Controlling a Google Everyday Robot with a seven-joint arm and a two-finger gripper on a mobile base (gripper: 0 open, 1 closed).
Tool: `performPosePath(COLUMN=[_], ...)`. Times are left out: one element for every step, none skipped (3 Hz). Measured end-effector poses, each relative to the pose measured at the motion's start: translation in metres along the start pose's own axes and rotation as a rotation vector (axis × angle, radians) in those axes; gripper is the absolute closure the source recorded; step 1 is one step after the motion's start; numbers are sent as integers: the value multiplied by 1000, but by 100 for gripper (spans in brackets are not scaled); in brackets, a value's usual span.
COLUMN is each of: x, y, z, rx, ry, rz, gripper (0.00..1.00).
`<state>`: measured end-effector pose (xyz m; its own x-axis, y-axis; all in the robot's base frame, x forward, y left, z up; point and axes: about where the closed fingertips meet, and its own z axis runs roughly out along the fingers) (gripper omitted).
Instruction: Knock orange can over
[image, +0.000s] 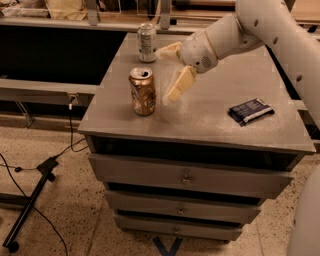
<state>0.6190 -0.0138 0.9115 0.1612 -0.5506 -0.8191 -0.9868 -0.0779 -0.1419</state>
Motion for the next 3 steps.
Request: performPosePath(x=[0,18,35], y=[0,9,16], z=[4,22,42], rx=[-7,-34,-62], ry=[-18,-76,-135], rz=[-2,54,101], gripper=[0,0,0])
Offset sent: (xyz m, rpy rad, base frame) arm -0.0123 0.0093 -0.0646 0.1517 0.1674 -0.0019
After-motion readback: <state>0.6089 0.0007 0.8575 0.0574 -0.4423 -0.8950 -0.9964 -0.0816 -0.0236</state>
